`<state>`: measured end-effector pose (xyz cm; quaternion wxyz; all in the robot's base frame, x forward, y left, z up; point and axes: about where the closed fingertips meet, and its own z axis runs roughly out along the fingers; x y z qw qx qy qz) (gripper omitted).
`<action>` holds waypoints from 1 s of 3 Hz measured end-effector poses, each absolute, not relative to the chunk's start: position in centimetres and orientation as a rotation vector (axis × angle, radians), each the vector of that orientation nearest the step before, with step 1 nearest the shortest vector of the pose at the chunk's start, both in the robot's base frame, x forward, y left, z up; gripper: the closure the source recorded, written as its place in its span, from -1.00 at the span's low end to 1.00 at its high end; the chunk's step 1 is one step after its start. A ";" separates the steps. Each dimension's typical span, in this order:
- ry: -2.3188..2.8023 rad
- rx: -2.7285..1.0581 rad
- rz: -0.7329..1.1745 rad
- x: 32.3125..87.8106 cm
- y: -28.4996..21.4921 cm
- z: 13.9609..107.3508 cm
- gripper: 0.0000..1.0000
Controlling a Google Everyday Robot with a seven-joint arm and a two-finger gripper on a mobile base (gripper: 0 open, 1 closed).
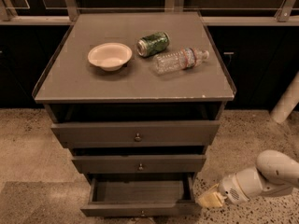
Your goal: Close bottom drawer
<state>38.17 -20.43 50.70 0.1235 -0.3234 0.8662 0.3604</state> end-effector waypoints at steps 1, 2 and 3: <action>2.558 -0.781 1.199 37.7 -21.2 43.8 1.00; 2.569 -0.675 1.353 37.4 -20.3 37.8 1.00; 2.572 -0.659 1.391 36.6 -19.6 36.4 1.00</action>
Offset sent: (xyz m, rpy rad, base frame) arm -0.0101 0.0096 -0.2011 0.2579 0.3247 -0.1549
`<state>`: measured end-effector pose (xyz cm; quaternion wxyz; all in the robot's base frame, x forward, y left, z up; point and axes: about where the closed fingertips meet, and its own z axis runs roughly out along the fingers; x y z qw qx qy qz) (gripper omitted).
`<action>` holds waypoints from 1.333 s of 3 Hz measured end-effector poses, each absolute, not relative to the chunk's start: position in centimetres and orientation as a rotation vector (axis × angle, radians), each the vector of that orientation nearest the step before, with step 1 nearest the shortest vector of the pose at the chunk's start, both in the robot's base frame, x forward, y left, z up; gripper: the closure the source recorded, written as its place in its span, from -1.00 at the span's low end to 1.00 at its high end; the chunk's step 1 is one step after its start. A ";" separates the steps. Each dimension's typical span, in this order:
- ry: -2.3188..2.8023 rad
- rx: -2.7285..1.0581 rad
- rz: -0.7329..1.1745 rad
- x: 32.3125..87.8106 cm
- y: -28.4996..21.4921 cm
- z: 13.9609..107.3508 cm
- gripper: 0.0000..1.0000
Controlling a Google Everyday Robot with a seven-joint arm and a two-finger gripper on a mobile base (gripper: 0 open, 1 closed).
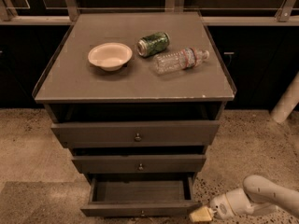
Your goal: Close bottom drawer
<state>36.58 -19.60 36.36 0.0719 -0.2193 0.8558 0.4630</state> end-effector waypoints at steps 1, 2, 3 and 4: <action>2.575 -0.604 1.394 36.6 -20.4 36.0 1.00; 2.544 -0.517 1.456 37.6 -20.9 32.9 1.00; 2.510 -0.445 1.533 39.6 -20.4 27.8 1.00; 2.510 -0.393 1.573 41.0 -19.9 23.5 1.00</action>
Offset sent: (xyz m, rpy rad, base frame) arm 0.0307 -0.0235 -0.1056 0.1470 0.0793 -0.1816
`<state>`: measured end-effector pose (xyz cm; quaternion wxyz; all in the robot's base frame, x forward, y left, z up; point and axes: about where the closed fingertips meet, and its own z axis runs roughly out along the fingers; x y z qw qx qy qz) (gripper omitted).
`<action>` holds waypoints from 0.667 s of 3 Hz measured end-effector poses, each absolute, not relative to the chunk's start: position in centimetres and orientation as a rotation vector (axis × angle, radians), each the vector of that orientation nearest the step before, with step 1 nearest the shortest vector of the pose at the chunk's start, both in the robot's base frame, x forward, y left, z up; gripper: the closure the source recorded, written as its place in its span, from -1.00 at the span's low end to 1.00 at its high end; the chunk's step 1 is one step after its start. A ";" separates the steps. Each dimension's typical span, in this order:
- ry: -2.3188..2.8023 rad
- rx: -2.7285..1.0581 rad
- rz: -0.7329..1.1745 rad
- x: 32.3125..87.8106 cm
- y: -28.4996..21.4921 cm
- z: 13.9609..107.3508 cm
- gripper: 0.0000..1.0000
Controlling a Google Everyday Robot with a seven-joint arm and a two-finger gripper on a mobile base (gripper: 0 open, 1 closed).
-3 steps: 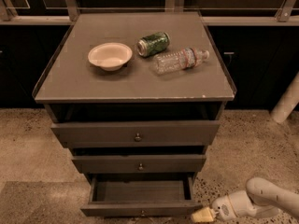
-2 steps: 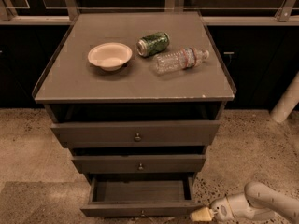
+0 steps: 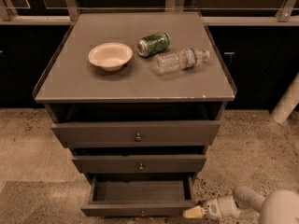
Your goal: Close bottom drawer
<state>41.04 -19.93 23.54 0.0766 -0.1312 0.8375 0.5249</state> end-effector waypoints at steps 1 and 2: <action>2.535 -0.340 1.594 41.8 -20.0 20.2 1.00; 2.534 -0.332 1.559 42.5 -20.4 19.4 1.00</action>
Offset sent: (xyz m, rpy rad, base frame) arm 0.0008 0.0019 -0.0242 -0.0430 0.0062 -0.0292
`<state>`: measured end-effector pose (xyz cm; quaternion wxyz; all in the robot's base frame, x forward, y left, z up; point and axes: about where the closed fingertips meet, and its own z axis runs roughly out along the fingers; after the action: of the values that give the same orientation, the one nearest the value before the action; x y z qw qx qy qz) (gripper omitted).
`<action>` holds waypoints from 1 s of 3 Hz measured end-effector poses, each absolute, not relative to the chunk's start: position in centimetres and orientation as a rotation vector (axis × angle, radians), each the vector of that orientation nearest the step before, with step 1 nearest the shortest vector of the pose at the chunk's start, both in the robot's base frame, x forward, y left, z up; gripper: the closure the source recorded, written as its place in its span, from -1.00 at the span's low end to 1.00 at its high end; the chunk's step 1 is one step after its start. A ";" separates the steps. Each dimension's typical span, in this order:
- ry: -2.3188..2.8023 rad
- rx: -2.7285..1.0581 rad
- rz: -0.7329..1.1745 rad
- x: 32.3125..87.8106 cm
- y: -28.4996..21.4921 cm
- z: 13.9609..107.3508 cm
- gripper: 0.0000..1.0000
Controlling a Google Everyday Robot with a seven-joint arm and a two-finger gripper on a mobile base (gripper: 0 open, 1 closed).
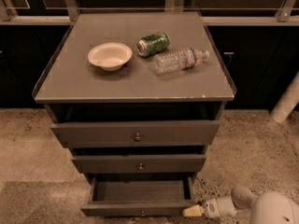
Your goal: Close bottom drawer
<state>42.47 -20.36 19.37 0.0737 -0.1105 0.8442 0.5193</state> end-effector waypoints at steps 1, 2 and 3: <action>2.552 -0.256 1.516 42.3 -20.2 17.9 1.00; 2.539 -0.184 1.456 43.0 -20.1 16.3 1.00; 2.530 -0.157 1.410 43.9 -19.9 15.5 1.00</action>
Offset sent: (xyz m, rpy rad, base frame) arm 0.0174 -0.0030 -0.0486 -0.0849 -0.0342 -0.2119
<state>43.85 -19.93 15.50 0.1200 -0.0537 0.8660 0.4825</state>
